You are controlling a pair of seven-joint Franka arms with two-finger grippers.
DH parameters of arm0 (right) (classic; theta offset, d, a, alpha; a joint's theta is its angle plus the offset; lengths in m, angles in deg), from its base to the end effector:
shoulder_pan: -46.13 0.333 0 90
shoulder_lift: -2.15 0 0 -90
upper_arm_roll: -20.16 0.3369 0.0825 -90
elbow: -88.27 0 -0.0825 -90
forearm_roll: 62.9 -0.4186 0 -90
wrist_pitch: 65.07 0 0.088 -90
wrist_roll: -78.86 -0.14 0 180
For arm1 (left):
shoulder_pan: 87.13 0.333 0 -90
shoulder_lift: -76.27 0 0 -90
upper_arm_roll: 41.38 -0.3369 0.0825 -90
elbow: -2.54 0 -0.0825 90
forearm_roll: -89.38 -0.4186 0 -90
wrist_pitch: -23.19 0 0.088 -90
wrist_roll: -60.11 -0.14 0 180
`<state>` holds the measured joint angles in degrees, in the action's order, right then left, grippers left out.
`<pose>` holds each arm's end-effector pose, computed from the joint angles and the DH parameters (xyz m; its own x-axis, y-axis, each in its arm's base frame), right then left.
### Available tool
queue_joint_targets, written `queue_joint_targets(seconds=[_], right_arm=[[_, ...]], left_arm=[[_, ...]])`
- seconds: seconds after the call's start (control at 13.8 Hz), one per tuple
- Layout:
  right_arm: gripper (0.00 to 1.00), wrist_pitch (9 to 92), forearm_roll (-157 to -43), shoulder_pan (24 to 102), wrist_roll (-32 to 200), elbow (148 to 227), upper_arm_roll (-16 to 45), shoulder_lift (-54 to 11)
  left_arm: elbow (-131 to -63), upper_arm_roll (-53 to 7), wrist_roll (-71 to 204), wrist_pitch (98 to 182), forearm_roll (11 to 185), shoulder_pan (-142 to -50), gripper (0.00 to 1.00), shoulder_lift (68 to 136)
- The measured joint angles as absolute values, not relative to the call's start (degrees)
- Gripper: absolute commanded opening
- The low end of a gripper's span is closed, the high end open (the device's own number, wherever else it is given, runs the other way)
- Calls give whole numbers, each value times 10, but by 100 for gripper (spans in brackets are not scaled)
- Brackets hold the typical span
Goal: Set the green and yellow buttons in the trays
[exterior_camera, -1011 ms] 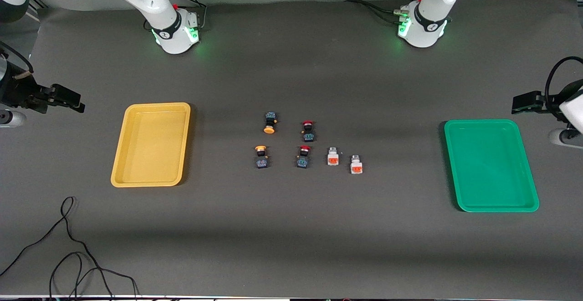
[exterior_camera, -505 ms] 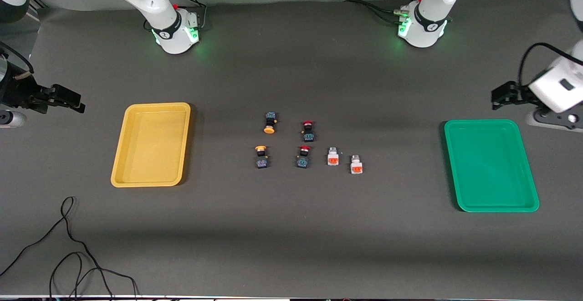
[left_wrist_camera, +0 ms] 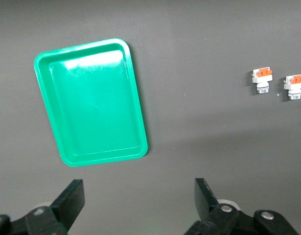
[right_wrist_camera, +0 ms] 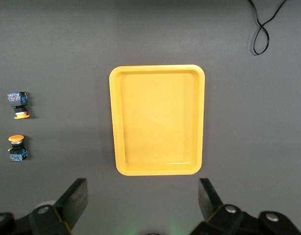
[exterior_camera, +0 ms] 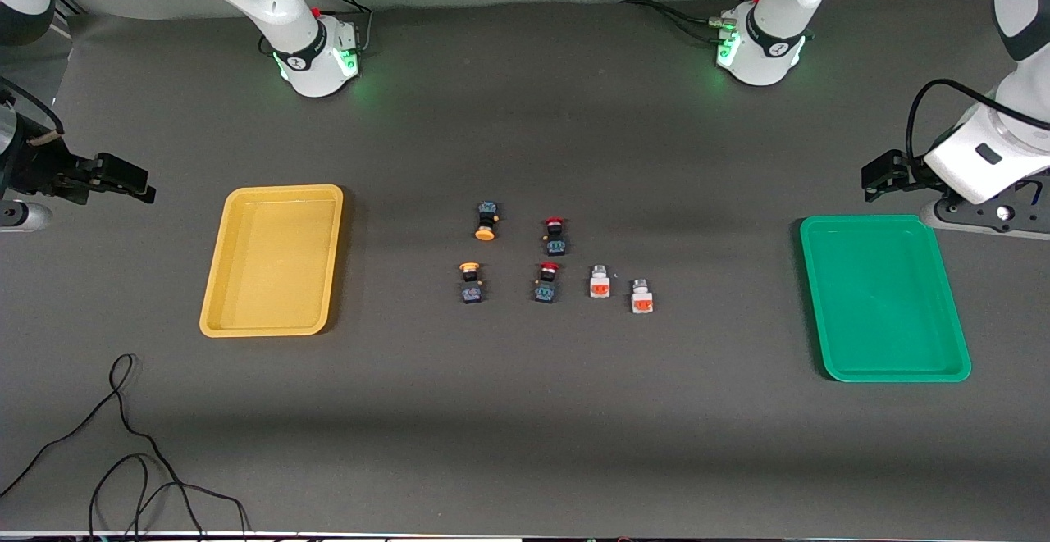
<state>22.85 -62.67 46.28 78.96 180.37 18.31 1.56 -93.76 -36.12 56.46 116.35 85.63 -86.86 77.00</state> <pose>0.5838 -0.0178 0.5850 0.9961 -0.0280 -0.0832 -0.0277 -0.9996 0.0042 0.5893 -0.0423 0.5542 0.9856 -0.1535 -0.0715 -0.1578 -0.9857 -0.0593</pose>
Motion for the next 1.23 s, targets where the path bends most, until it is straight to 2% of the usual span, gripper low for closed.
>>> queue_joint_targets(seconds=[0.79,1.23], right_arm=[[100,224,-627,472,786,1805,187,13],[100,231,-646,569,644,1827,192,13]], left_arm=[[-933,-363,565,1174,857,-868,100,779],[-933,-363,565,1174,864,-868,100,780]])
